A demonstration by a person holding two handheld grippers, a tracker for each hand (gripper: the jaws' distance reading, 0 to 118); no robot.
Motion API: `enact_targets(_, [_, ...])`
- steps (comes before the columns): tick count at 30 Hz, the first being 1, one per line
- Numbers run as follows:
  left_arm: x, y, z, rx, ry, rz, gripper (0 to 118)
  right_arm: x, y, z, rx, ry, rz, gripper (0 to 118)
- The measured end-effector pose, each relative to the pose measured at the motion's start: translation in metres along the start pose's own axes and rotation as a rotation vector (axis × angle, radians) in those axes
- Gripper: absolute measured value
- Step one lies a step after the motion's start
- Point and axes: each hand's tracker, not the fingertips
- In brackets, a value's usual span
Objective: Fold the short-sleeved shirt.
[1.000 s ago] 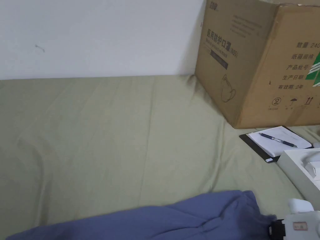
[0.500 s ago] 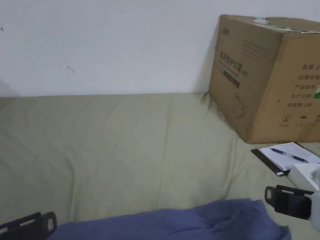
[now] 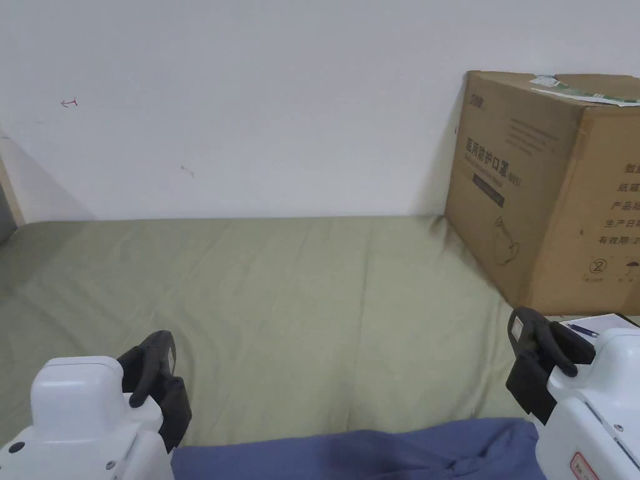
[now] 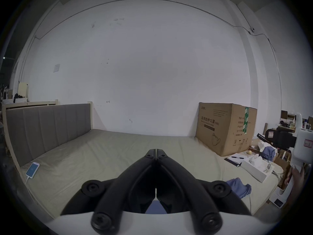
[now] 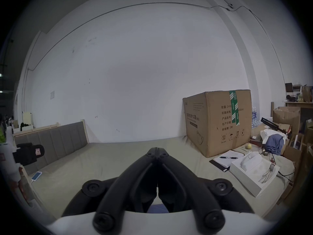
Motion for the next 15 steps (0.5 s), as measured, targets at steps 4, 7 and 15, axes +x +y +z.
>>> enact_targets(4, [-0.023,0.015,-0.012,-0.08,-0.031,0.074,0,0.004,0.008,0.001,-0.011,0.02,0.01,0])
enact_targets(7, [-0.079,0.024,-0.049,-0.316,-0.058,0.214,0,0.01,0.013,0.001,-0.039,0.033,0.016,0])
enact_targets(15, [-0.198,-0.085,-0.133,-0.985,-0.235,0.576,76,0.009,-0.007,-0.017,-0.208,0.068,0.017,0])
